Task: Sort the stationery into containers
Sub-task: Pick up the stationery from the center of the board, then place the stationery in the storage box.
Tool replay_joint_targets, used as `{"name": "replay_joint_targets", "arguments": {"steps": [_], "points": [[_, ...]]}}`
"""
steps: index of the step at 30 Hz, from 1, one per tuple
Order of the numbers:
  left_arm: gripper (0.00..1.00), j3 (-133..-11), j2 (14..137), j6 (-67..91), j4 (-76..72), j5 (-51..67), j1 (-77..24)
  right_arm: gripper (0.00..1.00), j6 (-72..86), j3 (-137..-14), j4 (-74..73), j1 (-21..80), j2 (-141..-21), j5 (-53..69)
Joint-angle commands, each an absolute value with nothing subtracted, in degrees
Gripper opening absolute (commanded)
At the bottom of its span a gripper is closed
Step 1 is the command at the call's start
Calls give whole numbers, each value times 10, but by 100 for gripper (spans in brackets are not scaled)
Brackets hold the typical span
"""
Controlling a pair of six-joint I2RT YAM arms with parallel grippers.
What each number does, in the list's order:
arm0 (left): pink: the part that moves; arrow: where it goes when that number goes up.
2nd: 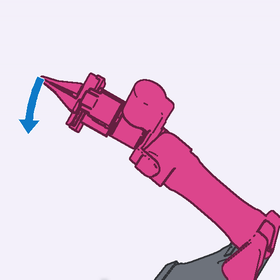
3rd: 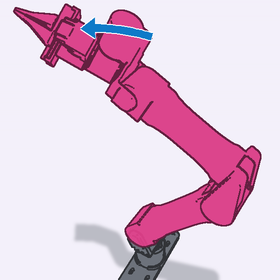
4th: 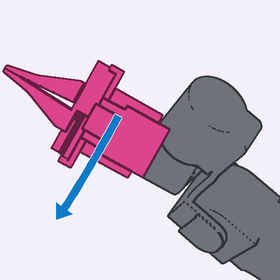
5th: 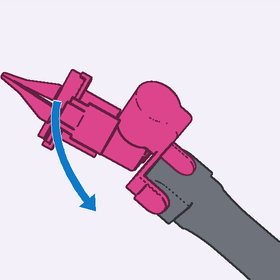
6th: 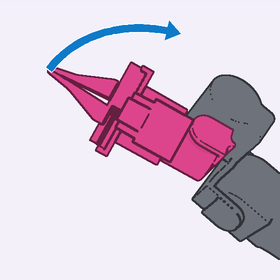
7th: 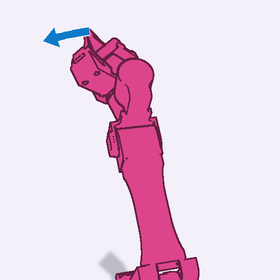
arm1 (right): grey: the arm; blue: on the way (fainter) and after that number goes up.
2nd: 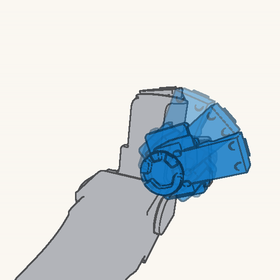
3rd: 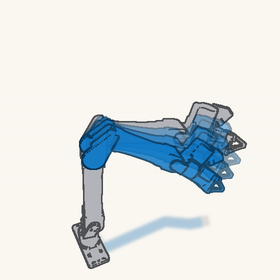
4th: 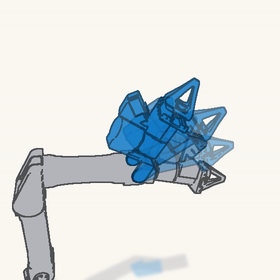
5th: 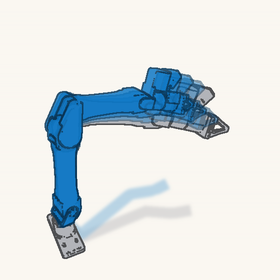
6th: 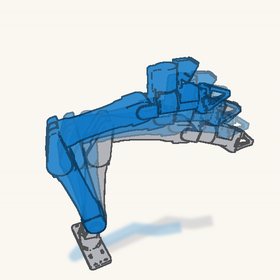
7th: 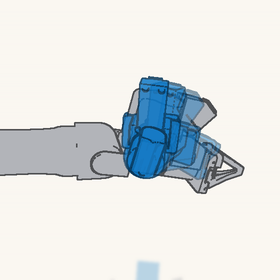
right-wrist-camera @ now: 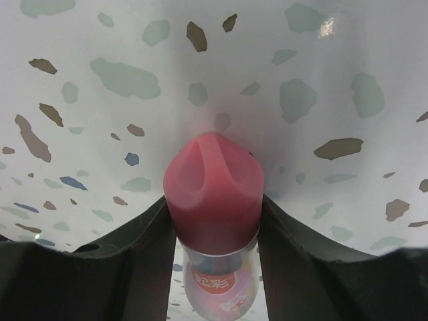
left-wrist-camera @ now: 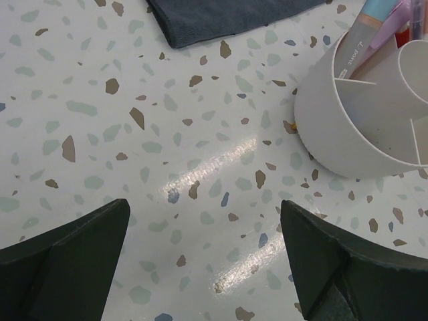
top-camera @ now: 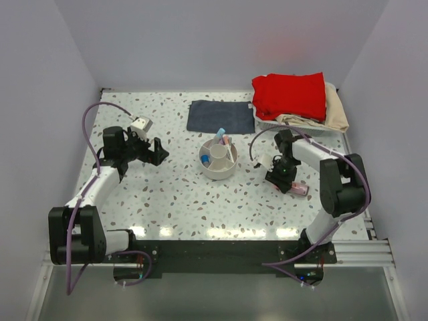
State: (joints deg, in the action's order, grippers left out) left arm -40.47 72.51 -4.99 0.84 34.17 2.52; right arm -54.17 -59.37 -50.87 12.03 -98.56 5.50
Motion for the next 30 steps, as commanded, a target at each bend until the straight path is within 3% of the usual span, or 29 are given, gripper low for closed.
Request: {"name": "replay_joint_targets", "arguments": {"steps": [1,6,10,14,15,18,21,30], "points": [[100,-412,717,-41,-22,345,29,2,-564,-578,-483,118,-914,66],[100,-411,715,-40,-26,357,29,0,-517,-698,-540,118,-832,161],[100,-397,716,-27,-43,347,28,0,-412,-767,-503,118,-802,236],[100,-397,721,-25,-47,345,28,0,-229,-739,-360,118,-757,311],[100,-398,722,-25,-47,347,28,0,-187,-717,-238,119,-724,315],[100,-402,728,-25,-42,352,28,0,-73,-644,-28,160,-687,252],[100,-404,733,-34,-30,358,28,0,-12,-628,77,237,-695,183],[100,-415,751,-65,-2,354,28,0,18,-626,231,337,-785,139]]}}
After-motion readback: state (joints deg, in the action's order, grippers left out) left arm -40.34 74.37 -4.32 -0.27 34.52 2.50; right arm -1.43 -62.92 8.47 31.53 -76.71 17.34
